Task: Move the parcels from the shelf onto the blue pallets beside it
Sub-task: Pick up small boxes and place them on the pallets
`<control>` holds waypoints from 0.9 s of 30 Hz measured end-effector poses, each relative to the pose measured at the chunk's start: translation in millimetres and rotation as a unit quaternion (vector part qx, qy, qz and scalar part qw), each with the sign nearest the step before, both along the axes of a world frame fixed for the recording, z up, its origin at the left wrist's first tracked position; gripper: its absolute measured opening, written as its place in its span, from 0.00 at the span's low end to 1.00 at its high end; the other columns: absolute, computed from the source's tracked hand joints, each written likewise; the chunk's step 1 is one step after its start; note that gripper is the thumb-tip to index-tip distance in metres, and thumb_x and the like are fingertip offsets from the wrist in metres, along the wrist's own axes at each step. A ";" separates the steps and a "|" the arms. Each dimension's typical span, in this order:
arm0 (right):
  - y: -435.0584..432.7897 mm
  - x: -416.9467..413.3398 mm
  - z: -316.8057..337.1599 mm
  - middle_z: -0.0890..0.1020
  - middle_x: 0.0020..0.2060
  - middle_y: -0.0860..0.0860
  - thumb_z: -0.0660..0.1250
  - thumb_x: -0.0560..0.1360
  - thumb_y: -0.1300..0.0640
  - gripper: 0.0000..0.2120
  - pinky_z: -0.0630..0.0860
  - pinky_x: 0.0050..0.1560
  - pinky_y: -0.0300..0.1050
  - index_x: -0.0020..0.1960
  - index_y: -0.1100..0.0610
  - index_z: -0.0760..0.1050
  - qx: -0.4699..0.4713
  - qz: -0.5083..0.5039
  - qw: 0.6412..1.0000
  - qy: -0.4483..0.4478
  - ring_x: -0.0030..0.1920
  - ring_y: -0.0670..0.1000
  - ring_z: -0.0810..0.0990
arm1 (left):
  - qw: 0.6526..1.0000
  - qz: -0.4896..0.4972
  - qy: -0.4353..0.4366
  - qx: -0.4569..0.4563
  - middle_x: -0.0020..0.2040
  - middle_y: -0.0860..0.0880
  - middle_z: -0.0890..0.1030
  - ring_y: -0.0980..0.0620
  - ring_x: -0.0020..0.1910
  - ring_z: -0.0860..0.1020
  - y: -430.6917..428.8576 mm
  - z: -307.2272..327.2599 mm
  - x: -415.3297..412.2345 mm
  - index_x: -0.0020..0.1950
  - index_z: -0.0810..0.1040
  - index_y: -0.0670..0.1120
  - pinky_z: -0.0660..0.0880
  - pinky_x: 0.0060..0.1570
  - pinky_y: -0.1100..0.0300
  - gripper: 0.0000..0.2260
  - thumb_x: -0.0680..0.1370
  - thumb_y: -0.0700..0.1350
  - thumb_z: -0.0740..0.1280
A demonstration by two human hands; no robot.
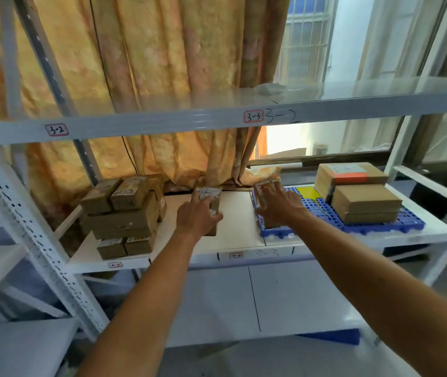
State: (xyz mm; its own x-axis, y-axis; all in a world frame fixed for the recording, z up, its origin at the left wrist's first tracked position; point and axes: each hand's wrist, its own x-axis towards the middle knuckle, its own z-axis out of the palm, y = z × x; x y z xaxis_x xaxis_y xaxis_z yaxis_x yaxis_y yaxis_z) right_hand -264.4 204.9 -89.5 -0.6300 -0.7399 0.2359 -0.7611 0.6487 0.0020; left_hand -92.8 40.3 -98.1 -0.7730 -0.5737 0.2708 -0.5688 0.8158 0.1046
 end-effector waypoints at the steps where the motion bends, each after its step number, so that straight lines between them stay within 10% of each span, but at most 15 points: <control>1: 12.4 6.9 0.6 0.69 0.70 0.60 0.66 0.71 0.39 0.35 0.77 0.51 0.56 0.73 0.52 0.62 -0.001 -0.002 1.000 0.006 0.60 0.62 0.77 | 1.000 -0.001 -0.013 0.002 0.77 0.43 0.64 0.38 0.60 0.78 9.9 -1.9 3.4 0.74 0.71 0.54 0.73 0.53 0.52 0.27 0.77 0.62 0.64; 27: 234.3 -102.5 28.0 0.63 0.73 0.59 0.63 0.76 0.36 0.34 0.75 0.53 0.54 0.76 0.50 0.61 -0.024 -0.003 1.000 0.006 0.60 0.60 0.76 | 0.998 -0.017 0.032 0.048 0.74 0.43 0.70 0.40 0.65 0.76 241.0 33.0 -129.4 0.74 0.71 0.48 0.74 0.58 0.51 0.30 0.77 0.63 0.66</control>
State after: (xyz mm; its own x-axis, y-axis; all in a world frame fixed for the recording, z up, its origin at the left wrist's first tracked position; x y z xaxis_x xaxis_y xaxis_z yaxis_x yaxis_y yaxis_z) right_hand -367.0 439.2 -61.6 -0.6312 -0.7238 0.2789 -0.7573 0.6528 -0.0195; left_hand -222.2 281.2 -65.2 -0.7750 -0.5736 0.2652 -0.5313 0.8186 0.2182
